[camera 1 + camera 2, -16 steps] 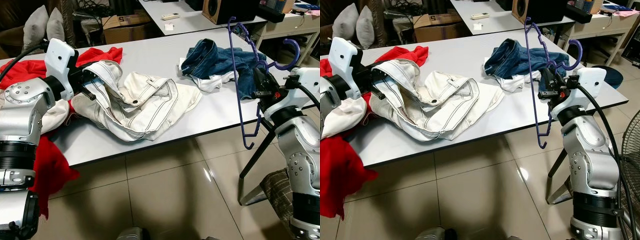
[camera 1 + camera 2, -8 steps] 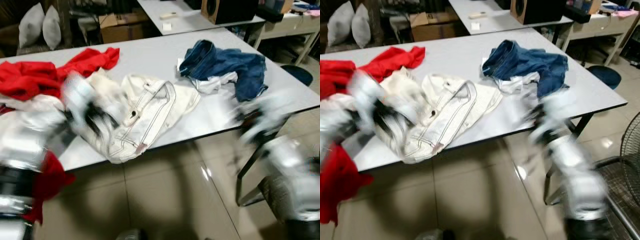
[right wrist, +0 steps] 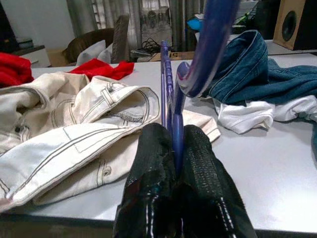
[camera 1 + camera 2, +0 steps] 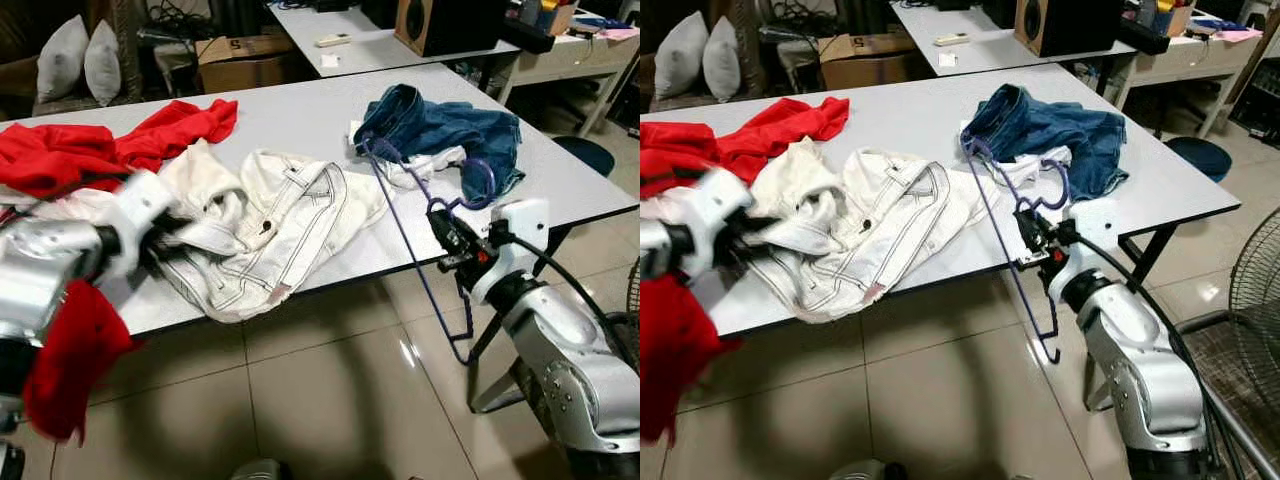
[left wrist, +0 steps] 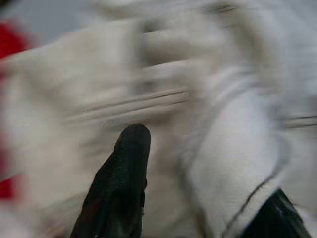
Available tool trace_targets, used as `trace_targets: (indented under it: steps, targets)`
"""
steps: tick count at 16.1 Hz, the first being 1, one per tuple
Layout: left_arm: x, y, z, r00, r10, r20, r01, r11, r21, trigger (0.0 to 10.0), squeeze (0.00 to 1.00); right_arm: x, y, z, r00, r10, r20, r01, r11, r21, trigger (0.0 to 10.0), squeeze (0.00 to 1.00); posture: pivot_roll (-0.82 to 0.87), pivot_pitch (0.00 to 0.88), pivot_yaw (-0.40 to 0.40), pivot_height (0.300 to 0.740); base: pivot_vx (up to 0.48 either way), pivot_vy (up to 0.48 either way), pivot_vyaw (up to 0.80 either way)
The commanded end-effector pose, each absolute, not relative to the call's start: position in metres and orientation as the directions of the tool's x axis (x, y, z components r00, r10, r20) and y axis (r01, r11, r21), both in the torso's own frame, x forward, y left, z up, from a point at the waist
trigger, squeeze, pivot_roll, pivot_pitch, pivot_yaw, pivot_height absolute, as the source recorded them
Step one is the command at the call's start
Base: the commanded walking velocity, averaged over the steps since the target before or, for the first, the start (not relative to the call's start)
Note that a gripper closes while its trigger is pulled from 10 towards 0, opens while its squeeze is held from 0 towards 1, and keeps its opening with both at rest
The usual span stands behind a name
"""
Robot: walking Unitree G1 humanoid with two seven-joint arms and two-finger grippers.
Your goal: Hang hanger
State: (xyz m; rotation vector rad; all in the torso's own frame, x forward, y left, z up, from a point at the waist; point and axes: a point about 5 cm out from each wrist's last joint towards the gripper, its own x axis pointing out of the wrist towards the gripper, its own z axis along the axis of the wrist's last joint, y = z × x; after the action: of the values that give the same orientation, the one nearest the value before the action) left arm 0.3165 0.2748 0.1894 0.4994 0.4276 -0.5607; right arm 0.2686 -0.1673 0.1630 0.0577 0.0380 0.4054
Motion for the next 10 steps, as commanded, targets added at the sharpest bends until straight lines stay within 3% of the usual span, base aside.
trace_targets:
  steps: [1,4,6,9,10]
  targets:
    - [0.315,0.303,0.204,0.835,-0.257,-0.487,0.475,0.783,0.401,10.0,1.0,0.269,-0.167,0.165,0.915,0.402,-0.024,-0.401,0.915,0.045,10.0,0.0,0.09,0.0,0.035,0.74,0.0,0.0,0.0]
    - [0.301,0.316,0.197,0.798,-0.233,-0.555,0.492,0.784,0.379,10.0,1.0,0.269,-0.164,0.163,0.911,0.411,-0.028,-0.409,0.911,0.047,10.0,0.0,0.1,0.0,0.028,0.74,0.0,0.0,0.0]
    - [0.259,0.322,0.189,0.638,-0.332,-0.695,0.639,0.732,0.237,10.0,1.0,0.274,-0.159,0.159,0.901,0.432,-0.029,-0.43,0.901,0.057,10.0,0.0,0.15,0.0,-0.002,0.74,0.0,0.0,0.0]
    - [0.262,0.335,0.208,0.727,-0.283,-0.626,0.568,0.761,0.315,10.0,1.0,0.279,-0.152,0.159,0.893,0.45,-0.022,-0.448,0.892,0.065,10.0,0.0,0.18,0.0,-0.024,0.74,0.0,0.0,0.0]
    - [0.268,0.321,0.217,0.766,-0.401,-0.503,0.56,0.8,0.214,10.0,1.0,0.279,-0.151,0.158,0.888,0.46,-0.022,-0.458,0.887,0.067,10.0,0.0,0.19,0.0,-0.024,0.74,0.0,0.0,0.0]
